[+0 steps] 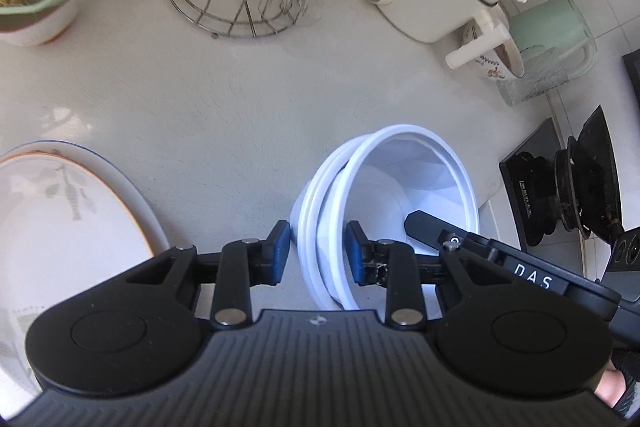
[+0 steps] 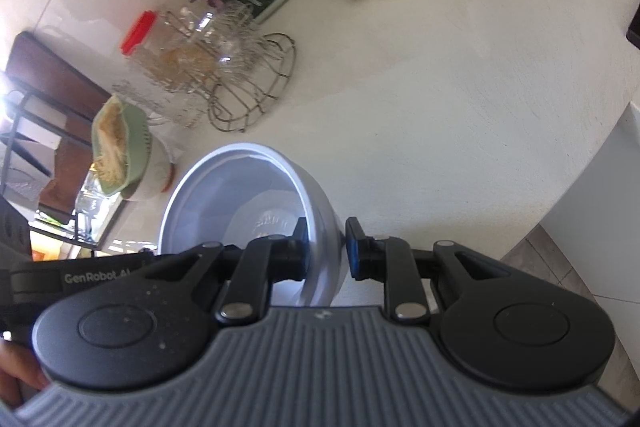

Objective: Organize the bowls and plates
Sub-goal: 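Press the stacked bowls down and center them on the plates with both grippers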

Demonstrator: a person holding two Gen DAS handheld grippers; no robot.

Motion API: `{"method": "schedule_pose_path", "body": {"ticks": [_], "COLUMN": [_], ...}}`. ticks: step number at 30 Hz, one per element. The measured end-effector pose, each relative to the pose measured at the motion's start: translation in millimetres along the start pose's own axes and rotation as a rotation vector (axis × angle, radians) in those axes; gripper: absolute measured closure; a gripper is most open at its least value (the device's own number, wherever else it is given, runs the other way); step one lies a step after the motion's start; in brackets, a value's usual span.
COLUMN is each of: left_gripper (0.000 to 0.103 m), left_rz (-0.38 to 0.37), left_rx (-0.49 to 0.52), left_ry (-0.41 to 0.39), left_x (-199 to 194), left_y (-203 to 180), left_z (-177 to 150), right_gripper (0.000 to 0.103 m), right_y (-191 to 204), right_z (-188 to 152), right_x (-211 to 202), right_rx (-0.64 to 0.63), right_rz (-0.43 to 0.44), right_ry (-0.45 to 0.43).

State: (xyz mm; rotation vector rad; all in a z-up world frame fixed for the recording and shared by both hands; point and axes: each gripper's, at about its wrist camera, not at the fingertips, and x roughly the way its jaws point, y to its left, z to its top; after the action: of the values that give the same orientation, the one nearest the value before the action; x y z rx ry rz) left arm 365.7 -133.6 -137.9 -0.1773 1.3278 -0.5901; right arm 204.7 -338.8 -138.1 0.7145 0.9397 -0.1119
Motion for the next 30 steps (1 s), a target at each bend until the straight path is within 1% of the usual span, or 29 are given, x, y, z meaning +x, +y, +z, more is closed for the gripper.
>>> {"method": "schedule_pose_path", "body": {"ticks": [7,12,21,30], "left_gripper": [0.069,0.069,0.069,0.068], "left_rz": [0.007,0.011,0.022,0.038], "left_rx": [-0.016,-0.043,-0.103,-0.159], "left_ry": [-0.041,-0.070,-0.119,-0.163], "left_x": [-32.6,-52.2,-85.7,-115.1], "left_y": [8.1,23.3,62.0,109.7], "left_z": [-2.6,-5.6,-18.0,-37.1], "right_gripper": [0.081,0.081,0.081,0.081], "right_y": [27.1,47.2,86.8,128.7], "right_z": [-0.1,-1.4,-12.1,-33.4], "right_x": [-9.2,-7.3,1.9,16.1], "right_rx": [-0.053,-0.098,-0.179,-0.247], "right_rz": [0.024,0.046,0.079,0.103], "right_ry": [-0.012,-0.009,0.014,0.049]}}
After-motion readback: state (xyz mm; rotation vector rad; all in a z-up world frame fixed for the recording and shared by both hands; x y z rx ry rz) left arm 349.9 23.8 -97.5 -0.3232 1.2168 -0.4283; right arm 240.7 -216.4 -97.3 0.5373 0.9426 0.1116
